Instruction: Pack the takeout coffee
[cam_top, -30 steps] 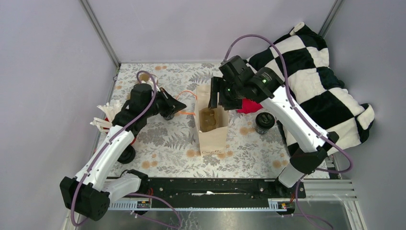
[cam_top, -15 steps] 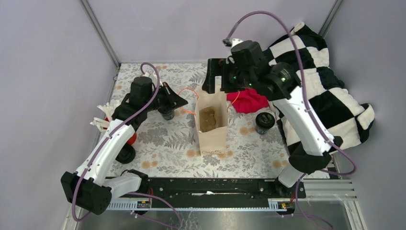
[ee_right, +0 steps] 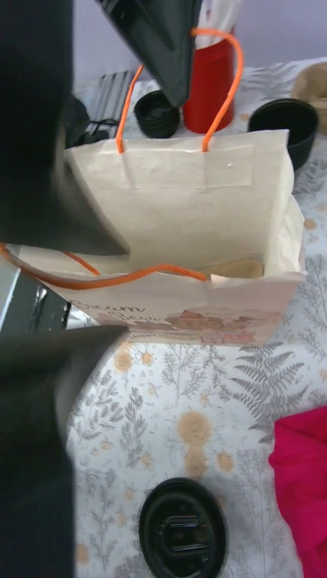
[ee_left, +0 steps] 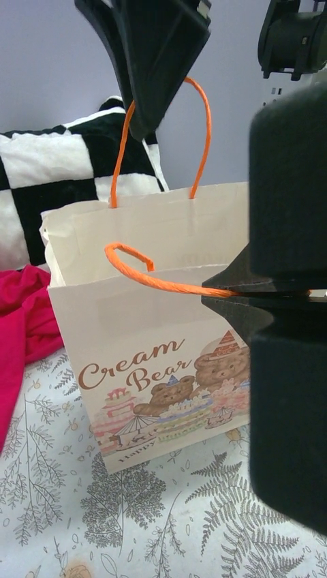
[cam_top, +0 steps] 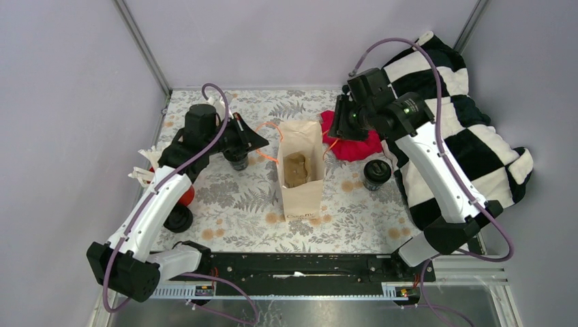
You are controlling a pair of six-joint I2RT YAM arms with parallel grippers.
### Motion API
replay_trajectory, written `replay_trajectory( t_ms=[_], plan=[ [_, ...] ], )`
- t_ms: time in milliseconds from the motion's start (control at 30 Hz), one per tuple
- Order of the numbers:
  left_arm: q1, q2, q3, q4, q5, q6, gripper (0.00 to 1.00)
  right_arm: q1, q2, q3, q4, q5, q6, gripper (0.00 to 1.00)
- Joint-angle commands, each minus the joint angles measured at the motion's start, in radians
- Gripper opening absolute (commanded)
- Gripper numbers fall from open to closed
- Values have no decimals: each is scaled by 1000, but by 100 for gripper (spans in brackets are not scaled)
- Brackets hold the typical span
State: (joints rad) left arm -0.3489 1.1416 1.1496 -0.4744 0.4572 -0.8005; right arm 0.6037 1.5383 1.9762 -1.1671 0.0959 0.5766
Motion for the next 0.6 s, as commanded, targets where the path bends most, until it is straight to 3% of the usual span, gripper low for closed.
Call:
replay_trajectory(
  t_ms=[0, 33, 67, 233, 400, 567],
  plan=[
    [5, -1, 95, 38, 45, 37, 0, 4, -40, -35, 148, -191, 6, 26],
    [5, -4, 116, 44, 51, 41, 0, 4, -55, -39, 183, -224, -5, 8],
    [5, -8, 134, 47, 50, 44, 0, 5, -81, -55, 228, -268, -18, 0],
    [5, -15, 239, 94, 59, -15, 0, 5, -232, -188, 474, -406, -32, 0],
    [5, -2, 305, 50, 39, -63, 0, 5, -225, -153, 407, -369, -26, 0],
    [7, -23, 164, -47, -40, -39, 0, 5, -221, -316, 370, -358, -10, 0]
  ],
)
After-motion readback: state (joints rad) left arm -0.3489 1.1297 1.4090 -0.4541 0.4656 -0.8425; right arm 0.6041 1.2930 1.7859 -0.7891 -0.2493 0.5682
